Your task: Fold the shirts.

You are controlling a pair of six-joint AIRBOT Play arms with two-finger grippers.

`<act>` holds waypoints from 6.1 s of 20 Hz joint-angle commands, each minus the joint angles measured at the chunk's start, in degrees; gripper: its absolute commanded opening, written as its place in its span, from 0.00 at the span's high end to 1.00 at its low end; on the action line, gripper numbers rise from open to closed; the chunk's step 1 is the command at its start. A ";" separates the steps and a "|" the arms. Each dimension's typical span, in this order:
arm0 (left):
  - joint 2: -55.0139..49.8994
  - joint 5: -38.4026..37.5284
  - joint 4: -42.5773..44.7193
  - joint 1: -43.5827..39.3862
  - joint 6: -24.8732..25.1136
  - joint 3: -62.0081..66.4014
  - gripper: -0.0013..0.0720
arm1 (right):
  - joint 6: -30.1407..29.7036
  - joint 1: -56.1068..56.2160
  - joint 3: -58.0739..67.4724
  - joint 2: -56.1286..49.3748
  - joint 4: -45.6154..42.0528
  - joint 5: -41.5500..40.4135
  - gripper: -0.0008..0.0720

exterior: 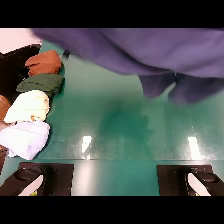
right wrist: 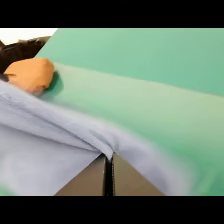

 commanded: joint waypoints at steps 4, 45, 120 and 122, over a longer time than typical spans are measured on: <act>-5.60 -11.41 2.47 0.07 -0.20 -0.20 0.95 | 9.11 5.07 -4.17 -3.37 -5.57 11.30 0.97; -17.18 -8.76 18.29 0.07 -5.64 -24.55 0.95 | -1.51 0.37 -12.63 -39.78 -8.87 -6.08 0.97; 0.55 -10.82 -4.70 15.02 -8.11 -88.63 0.95 | -5.46 -9.66 -31.50 -7.96 7.17 5.33 0.38; 0.55 -12.87 -4.74 14.99 -7.19 -84.41 0.95 | -5.18 -14.12 -33.42 -7.69 2.21 9.66 0.38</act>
